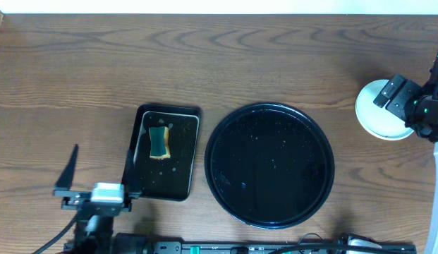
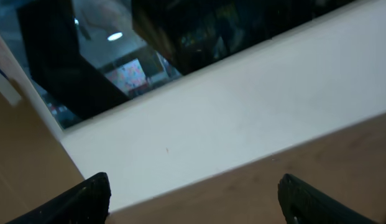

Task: Clean dirty plates on tray and stack at the side

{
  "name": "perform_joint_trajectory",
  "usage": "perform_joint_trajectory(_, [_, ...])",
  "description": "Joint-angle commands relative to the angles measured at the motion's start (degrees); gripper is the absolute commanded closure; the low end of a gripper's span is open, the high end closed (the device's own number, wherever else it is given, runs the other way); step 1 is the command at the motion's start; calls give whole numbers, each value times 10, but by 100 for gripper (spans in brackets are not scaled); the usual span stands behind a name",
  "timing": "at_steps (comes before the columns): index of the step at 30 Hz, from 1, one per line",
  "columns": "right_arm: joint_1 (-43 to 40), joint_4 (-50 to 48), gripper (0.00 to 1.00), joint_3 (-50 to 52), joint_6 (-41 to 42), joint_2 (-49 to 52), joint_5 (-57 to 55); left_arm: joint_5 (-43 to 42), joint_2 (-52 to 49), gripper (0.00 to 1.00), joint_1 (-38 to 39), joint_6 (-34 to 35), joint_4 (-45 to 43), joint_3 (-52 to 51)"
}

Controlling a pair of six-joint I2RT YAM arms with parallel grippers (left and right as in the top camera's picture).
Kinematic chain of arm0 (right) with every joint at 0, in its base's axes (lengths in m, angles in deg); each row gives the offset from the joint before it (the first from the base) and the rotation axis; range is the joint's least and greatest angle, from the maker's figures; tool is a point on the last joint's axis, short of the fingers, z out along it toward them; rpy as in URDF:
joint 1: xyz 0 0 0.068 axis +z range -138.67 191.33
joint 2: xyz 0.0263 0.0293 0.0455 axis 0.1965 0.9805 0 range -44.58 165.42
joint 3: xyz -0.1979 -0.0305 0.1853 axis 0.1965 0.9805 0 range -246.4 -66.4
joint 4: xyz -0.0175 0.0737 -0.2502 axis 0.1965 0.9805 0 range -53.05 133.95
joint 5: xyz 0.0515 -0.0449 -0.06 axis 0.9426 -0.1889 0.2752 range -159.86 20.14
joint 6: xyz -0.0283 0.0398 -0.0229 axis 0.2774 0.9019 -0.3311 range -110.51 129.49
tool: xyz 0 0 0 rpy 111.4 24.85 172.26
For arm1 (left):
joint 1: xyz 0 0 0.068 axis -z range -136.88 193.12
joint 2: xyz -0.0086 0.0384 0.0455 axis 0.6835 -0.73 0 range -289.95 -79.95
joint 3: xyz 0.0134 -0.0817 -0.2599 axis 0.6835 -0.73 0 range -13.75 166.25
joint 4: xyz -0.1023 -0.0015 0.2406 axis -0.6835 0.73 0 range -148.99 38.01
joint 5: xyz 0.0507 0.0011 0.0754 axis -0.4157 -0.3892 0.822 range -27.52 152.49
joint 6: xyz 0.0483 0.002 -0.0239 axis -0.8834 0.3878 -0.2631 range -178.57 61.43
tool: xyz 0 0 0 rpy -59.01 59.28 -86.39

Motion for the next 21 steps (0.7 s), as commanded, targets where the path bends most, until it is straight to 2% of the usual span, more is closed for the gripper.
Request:
perform_joint_trajectory(1, [7, 0, 1, -3, -8, -5, -8, -13, 47, 14, -2, -1, -3, -64])
perform_joint_trajectory(15, [7, 0, 1, -3, -8, -5, -8, -45, 52, 14, -2, 2, -29, -213])
perform_joint_trajectory(21, [7, 0, 1, -3, -8, -5, -8, -55, 52, 14, -2, 73, -43, -276])
